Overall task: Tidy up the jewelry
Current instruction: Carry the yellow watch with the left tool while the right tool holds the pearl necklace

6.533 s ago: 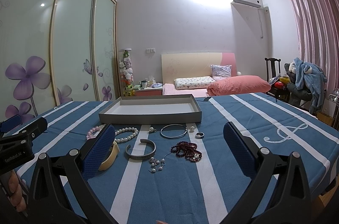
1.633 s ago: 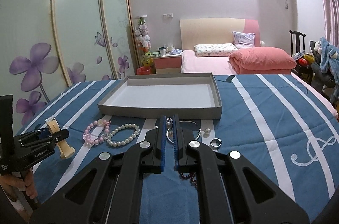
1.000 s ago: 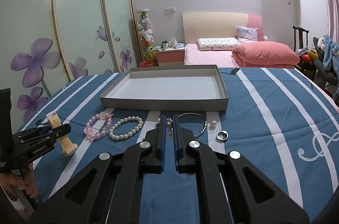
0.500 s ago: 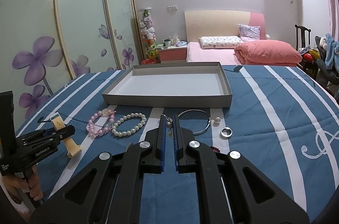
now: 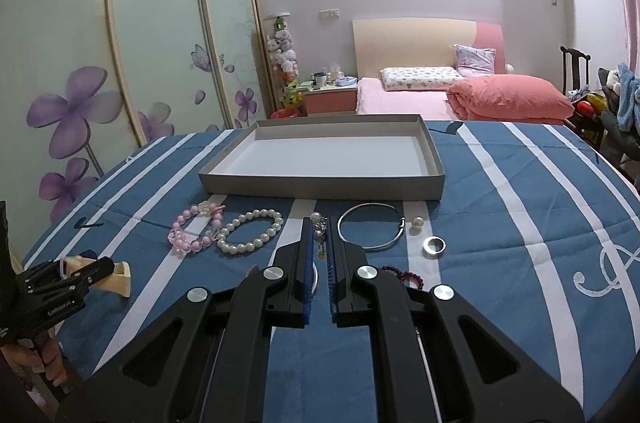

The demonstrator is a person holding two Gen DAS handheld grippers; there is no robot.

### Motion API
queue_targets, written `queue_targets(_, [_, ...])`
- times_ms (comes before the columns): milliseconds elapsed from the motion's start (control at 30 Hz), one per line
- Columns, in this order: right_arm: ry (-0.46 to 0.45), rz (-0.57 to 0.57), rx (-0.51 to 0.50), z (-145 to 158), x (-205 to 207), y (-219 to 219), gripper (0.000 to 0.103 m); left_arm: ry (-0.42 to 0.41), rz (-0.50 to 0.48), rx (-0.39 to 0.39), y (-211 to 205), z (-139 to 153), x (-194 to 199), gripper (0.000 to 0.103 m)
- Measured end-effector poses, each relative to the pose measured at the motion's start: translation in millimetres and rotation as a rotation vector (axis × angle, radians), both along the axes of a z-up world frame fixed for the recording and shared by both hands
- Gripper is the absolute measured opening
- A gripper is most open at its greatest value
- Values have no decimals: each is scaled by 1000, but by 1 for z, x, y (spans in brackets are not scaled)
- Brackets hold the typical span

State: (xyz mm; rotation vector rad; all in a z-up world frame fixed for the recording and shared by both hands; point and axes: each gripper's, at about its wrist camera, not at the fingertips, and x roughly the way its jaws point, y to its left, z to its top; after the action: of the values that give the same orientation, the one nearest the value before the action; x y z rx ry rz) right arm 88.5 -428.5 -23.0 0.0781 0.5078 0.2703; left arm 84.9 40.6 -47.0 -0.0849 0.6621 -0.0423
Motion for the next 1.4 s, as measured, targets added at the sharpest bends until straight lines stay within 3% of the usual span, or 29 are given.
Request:
queue_targets(300, [5,2,3,-2,-5,-2,7,94,-10,29,0,-19,-8,54])
queue_targets(367, [3,0,3,-2,-5,-2,7,97,-13,40,0,-20,-9,59])
queue_targets(567, [11,-12,13,-5,-6,-10,7,94,-20,99,-6,-15,-9,72])
queue_targets(933, [17,-19,16,-6,-8,-16,7,39,-46,96,-5,0,-9,78])
queue_targets(1200, [24,-28,18,-7,-8,-20,7,78,-146,169,-23,-9,-2,77])
queue_targets(1400, [27,-37,20,-7,-8,-24,7,110,-201,182,-22,-12,8,64])
